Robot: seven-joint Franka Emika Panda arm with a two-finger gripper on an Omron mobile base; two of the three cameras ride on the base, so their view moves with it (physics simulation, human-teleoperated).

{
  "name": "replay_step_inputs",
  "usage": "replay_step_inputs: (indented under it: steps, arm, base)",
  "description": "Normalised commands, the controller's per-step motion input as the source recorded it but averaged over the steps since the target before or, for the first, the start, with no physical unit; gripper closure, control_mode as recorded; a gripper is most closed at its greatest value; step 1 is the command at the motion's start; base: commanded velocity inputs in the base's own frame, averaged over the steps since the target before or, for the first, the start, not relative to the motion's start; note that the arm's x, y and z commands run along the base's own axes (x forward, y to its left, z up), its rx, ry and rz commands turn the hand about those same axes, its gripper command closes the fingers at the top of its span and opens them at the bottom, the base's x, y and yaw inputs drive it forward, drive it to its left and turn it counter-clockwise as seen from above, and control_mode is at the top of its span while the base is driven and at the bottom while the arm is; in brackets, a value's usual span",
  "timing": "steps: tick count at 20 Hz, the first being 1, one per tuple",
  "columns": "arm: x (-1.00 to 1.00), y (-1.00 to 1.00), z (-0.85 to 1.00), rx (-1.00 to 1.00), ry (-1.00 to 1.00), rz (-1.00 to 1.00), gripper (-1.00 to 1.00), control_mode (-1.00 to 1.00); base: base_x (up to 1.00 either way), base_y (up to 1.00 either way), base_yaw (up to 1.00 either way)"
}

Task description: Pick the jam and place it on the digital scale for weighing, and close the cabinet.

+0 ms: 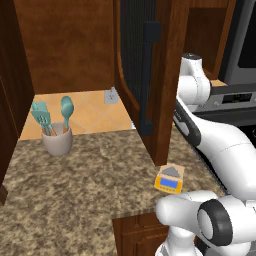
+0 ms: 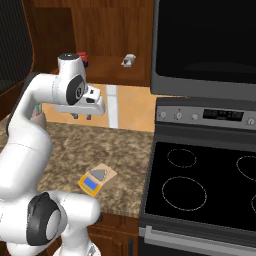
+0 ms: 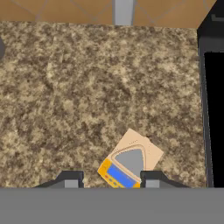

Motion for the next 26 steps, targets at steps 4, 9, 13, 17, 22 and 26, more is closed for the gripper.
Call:
replay_step_inputs:
  steps: [4, 9, 13, 17, 22, 26]
  arm:
    - [-0.21, 0.0, 0.0, 0.0, -0.05, 0.0, -1.0, -1.0]
    - [-0.25, 0.0, 0.0, 0.0, -0.04, 0.0, -1.0, -1.0]
    - [-0.51, 0.0, 0.36, 0.0, -0.35, 0.06, -1.0, -1.0]
    - [-0.4, 0.0, 0.59, 0.0, -0.36, 0.16, -1.0, -1.0]
    - [-0.17, 0.0, 0.54, 0.05, -0.27, 0.16, -1.0, -1.0]
    - [-0.01, 0.0, 0.59, 0.09, -0.21, 0.11, -1.0, -1.0]
  base:
    - [0.0, 0.0, 0.0]
    - [0.0, 0.0, 0.0]
    - [0.0, 0.0, 0.0]
    - [0.0, 0.0, 0.0]
    - [0.0, 0.0, 0.0]
    - [0.0, 0.0, 0.0]
